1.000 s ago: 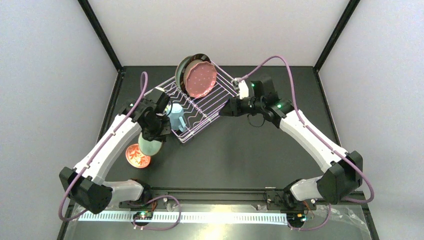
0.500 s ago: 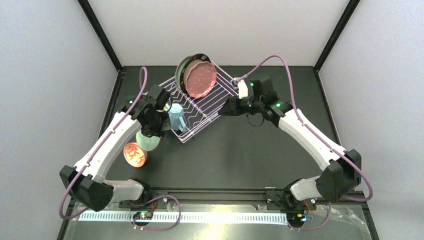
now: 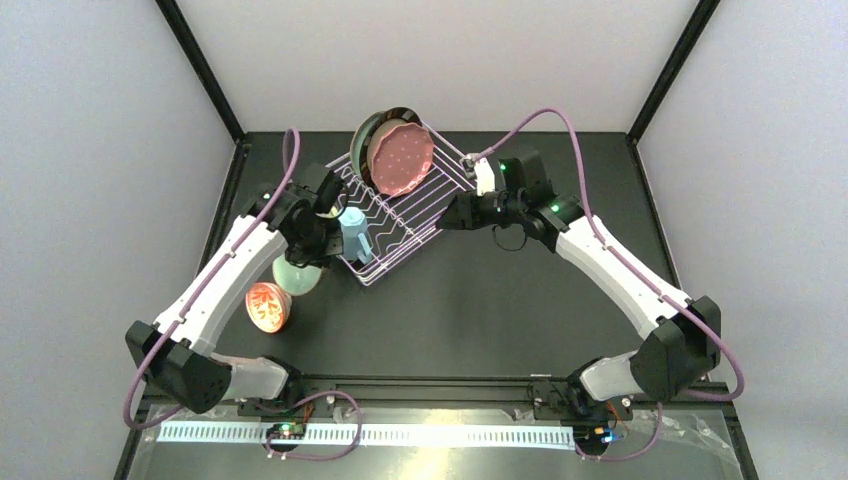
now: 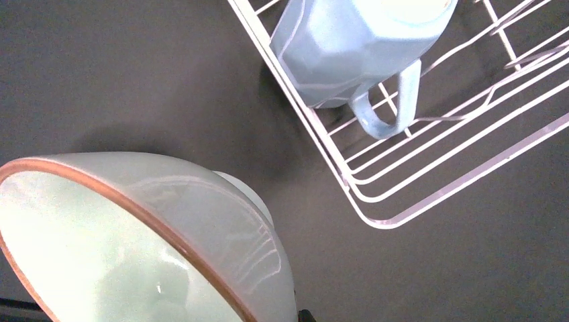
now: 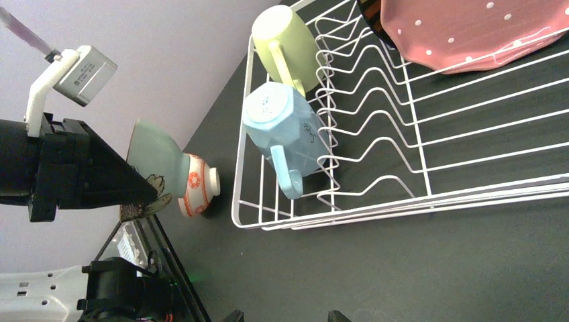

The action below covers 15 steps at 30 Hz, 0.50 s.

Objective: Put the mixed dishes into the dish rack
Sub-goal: Place the upside down bowl on the dish rack.

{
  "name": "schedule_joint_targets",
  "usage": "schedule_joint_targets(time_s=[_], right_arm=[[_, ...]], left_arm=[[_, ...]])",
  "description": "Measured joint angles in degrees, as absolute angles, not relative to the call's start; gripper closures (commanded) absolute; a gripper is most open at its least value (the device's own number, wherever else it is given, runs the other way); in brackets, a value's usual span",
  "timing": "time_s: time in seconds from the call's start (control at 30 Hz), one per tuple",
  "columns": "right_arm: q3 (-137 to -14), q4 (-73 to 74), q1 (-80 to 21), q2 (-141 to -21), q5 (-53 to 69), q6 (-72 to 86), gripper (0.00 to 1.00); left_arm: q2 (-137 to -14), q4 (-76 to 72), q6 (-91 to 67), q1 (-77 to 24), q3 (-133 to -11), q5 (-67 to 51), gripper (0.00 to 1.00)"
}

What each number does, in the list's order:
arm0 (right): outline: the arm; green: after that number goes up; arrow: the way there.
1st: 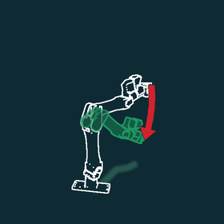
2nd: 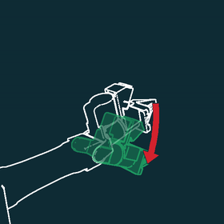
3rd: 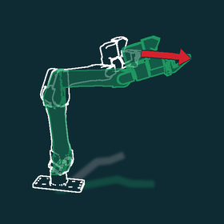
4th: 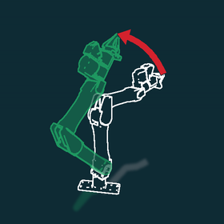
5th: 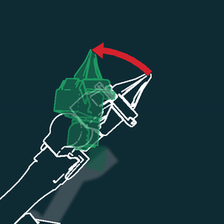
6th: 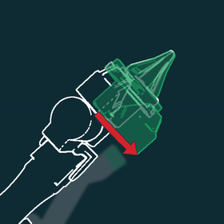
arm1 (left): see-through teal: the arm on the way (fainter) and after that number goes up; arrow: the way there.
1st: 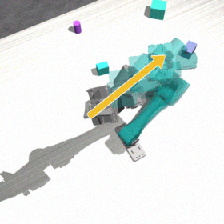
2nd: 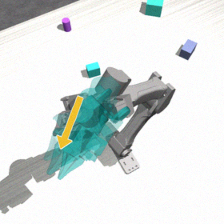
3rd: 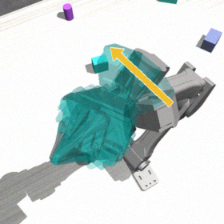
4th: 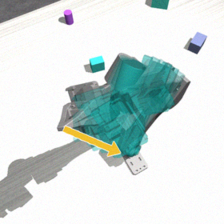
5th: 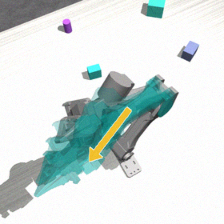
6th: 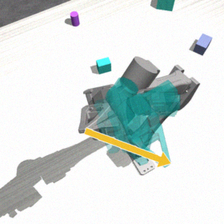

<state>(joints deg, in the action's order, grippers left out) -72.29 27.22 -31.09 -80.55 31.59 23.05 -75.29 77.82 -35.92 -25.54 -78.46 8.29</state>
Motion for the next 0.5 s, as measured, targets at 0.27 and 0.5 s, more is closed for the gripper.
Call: schedule_joint_targets(time_s=[0.27, 0.5], right_arm=[[-72.8, 27.5, -31.1, -80.7, 31.1, 23.0, 0.29], [-73.7, 27.7, -31.1, -80.7, 29.8, 23.0, 0.29]], left_arm=[[-77.9, 77.9, -35.8, -25.5, -83.7, 8.7, 0.99], [-78.8, 73.8, -36.3, -25.5, -87.5, 6.2, 0.99]])
